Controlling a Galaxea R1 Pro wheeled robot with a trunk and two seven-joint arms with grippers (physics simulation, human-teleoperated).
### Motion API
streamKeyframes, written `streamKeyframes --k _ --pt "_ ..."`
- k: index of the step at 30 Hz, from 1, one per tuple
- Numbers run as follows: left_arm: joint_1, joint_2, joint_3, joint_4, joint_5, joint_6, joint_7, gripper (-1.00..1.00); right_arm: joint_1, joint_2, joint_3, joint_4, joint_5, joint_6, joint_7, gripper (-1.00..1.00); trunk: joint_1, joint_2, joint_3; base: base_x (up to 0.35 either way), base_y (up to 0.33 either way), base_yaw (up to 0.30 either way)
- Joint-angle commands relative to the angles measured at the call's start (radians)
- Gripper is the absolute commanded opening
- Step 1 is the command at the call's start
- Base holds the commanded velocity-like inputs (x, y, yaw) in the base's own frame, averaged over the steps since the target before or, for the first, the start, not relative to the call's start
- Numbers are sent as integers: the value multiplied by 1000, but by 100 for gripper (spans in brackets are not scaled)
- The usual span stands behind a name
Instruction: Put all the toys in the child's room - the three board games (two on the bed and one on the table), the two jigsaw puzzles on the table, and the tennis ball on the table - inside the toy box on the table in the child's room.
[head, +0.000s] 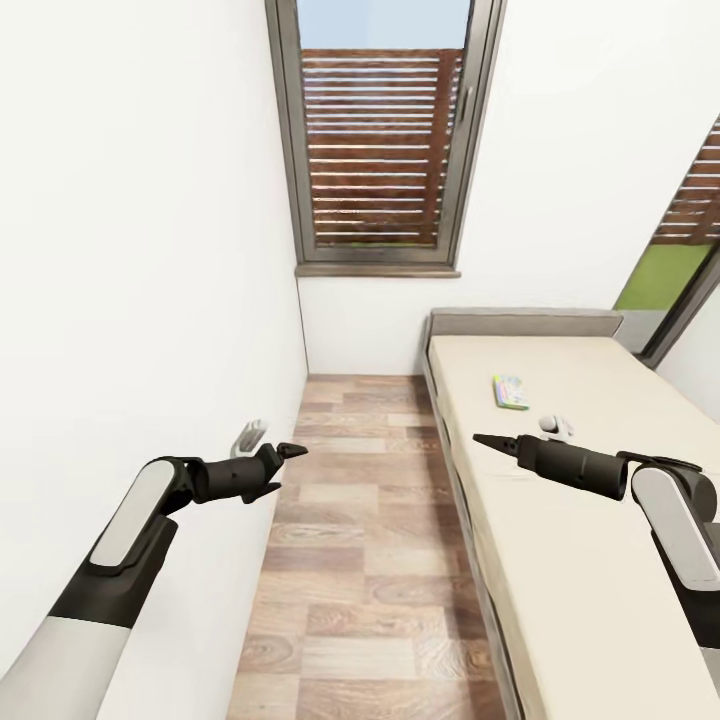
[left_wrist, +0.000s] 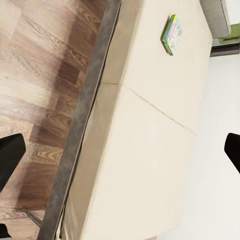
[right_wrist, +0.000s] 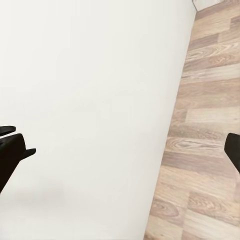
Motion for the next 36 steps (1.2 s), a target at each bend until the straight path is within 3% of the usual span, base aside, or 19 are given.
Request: streamKeyframes --k 1,24,36 --pt "-1 0 -1 -1 9 -1 10 100 -1 0 -1 0 10 4 10 100 1 -2 -2 301 86 0" --pt "-2 0 -3 0 1 -1 10 100 -1 0 -3 0 11 4 11 100 1 -2 -2 310 51 0" --pt "-2 -3 -3 0 1 -1 10 100 -1 0 -4 0 11 4 12 100 1 -2 -2 113 -1 0"
